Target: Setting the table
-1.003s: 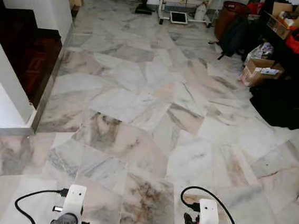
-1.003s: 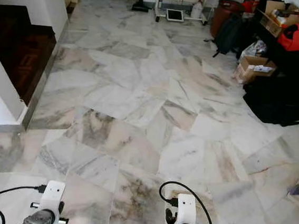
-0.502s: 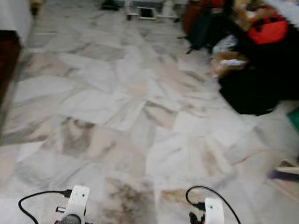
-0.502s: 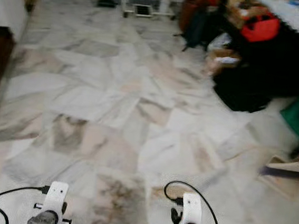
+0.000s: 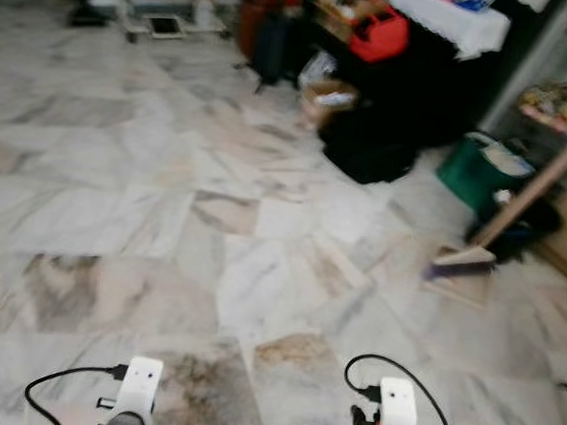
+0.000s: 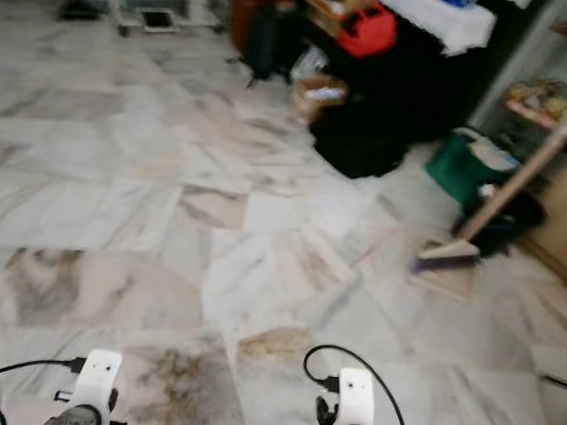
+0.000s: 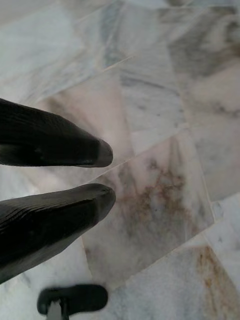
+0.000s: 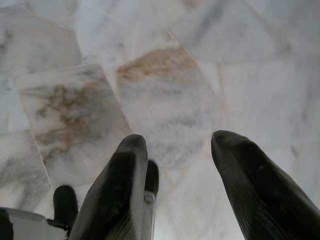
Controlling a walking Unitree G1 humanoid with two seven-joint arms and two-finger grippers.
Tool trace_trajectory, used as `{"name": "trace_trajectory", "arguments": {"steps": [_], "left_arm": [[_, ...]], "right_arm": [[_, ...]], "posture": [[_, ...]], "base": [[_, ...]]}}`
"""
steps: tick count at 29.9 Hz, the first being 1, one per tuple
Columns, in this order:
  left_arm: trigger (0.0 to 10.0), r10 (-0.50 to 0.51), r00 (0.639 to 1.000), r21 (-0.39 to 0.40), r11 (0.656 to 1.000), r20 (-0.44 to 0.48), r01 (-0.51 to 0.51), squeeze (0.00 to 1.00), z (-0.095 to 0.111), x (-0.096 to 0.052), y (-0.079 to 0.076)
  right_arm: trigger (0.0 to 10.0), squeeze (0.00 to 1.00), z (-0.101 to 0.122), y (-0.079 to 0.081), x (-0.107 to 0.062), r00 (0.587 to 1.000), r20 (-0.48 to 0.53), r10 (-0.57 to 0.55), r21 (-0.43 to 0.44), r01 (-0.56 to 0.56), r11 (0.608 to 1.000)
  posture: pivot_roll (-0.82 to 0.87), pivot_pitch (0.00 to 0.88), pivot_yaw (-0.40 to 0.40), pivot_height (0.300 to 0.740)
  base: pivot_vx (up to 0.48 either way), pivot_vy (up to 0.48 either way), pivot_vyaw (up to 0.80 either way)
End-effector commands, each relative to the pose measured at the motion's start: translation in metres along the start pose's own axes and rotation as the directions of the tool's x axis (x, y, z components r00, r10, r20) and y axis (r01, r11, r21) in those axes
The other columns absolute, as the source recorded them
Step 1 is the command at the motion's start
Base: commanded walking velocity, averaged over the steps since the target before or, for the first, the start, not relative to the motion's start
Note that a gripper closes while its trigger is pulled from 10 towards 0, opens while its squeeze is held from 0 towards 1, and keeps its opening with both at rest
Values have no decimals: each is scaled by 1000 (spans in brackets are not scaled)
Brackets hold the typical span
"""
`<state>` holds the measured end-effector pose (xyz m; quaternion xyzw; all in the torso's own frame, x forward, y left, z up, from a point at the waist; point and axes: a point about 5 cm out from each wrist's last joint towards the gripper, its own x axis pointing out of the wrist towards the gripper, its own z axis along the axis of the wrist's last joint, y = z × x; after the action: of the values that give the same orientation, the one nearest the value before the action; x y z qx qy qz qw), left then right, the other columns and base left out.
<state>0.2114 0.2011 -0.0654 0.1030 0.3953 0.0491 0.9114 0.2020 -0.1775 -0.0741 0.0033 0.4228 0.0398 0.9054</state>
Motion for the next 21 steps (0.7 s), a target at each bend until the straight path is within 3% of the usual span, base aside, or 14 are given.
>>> {"name": "trace_trajectory", "arguments": {"steps": [1,9,12,21], "left_arm": [[10000,-21,1000,24,999,-17,22,0,-4,-1,-6],[10000,-18,1000,38,999,-16,19,0,-3,-1,-4],[10000,-30,999,87,996,-13,31,0,-4,-1,-5],[10000,-33,999,52,998,-31,35,0,-7,-2,-6]], "right_arm": [[10000,0,-1,-4,-1,1000,-3,-25,31,25,999],[10000,0,-1,-5,-1,999,-1,-43,69,43,997],[10000,0,-4,-5,-1,999,-8,-42,67,42,997],[10000,0,-3,-3,-1,999,-4,-38,78,38,996]], "posture": [[45,89,-57,740],[48,101,-55,740],[53,108,-52,740],[60,118,-55,740]], "base": [[0,0,-731],[0,0,-731],[0,-176,-731],[0,-120,-732]]}}
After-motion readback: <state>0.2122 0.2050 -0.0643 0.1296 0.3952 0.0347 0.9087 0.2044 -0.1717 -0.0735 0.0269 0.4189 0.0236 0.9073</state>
